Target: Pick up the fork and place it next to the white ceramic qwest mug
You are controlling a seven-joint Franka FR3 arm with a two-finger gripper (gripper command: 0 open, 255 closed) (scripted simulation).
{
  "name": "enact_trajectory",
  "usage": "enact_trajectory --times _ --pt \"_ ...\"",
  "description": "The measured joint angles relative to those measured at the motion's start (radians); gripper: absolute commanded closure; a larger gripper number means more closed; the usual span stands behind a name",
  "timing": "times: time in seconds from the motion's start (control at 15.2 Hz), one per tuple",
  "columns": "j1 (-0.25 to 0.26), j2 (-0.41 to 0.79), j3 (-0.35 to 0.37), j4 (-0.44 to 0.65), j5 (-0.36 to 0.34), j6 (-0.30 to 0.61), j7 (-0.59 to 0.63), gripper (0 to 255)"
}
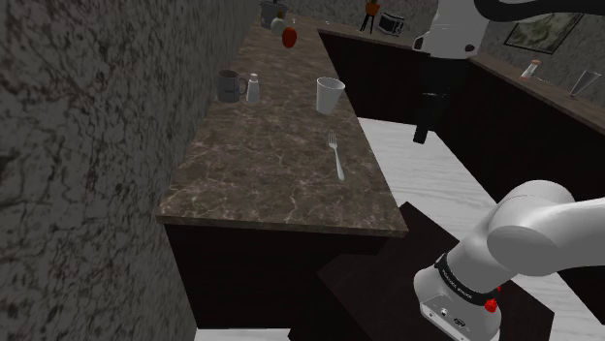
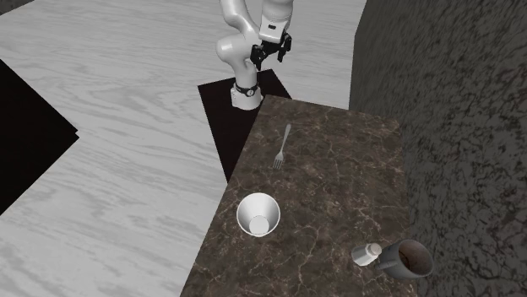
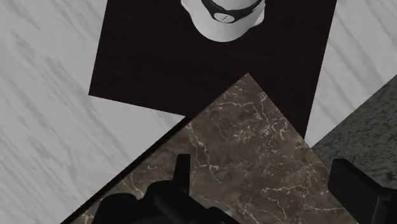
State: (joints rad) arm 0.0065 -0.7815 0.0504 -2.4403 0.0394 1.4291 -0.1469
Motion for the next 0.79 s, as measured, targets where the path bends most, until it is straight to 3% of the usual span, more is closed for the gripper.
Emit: enact_trajectory --times 0.2,0.79 --pt "-0.012 0.02 0.009 -0.018 0.008 0.05 0.033 0" --pt "-0.093 0.24 0.089 -0.054 0.055 0.414 0.301 0"
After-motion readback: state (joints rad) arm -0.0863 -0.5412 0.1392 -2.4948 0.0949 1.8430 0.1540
